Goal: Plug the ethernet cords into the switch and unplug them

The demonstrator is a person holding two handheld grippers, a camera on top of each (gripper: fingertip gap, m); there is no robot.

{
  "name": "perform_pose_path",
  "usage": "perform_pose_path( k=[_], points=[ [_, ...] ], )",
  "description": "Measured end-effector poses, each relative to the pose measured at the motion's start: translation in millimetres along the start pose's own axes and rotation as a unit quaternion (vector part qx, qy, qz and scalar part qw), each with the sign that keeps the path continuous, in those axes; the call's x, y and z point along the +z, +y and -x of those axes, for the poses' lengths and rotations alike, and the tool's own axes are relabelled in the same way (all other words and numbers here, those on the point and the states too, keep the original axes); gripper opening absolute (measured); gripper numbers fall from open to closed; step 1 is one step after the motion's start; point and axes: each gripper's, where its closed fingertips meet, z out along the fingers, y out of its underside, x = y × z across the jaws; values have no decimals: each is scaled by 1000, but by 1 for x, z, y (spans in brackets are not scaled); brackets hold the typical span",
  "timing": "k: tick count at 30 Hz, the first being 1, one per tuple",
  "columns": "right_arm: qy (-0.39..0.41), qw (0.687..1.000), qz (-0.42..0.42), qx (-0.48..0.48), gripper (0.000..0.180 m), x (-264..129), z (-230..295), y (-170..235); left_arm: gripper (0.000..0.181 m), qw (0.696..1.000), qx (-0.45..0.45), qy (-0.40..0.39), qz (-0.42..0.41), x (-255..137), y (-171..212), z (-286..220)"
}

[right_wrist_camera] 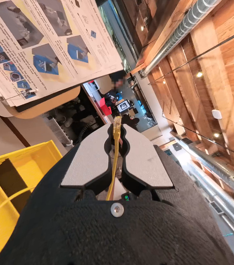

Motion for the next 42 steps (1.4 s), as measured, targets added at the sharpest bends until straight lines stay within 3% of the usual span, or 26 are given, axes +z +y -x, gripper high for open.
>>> perform_pose_path(
  k=[8, 15, 21, 26, 35, 42],
  points=[
    [-29, 999, 45, -8, 10, 19, 41, 49, 62, 1000, -8, 10, 5, 1, 3, -2],
    [77, 990, 60, -102, 10, 9, -83, 4, 62, 1000, -13, 15, 7, 2, 4, -3],
    [111, 992, 20, -51, 10, -2, -138, -33, 62, 1000, -19, 23, 11, 3, 6, -4],
    [87, 996, 10, -27, 10, 7, -114, -29, 62, 999, -20, 29, 11, 4, 6, -6],
    [31, 997, 59, -26, 10, 31, -37, 32, 62, 999, -21, 35, 10, 4, 5, -9],
    [30, 996, 79, -25, 10, 33, -27, 52, 62, 999, -25, 39, 11, 4, 6, -9]
  ],
)
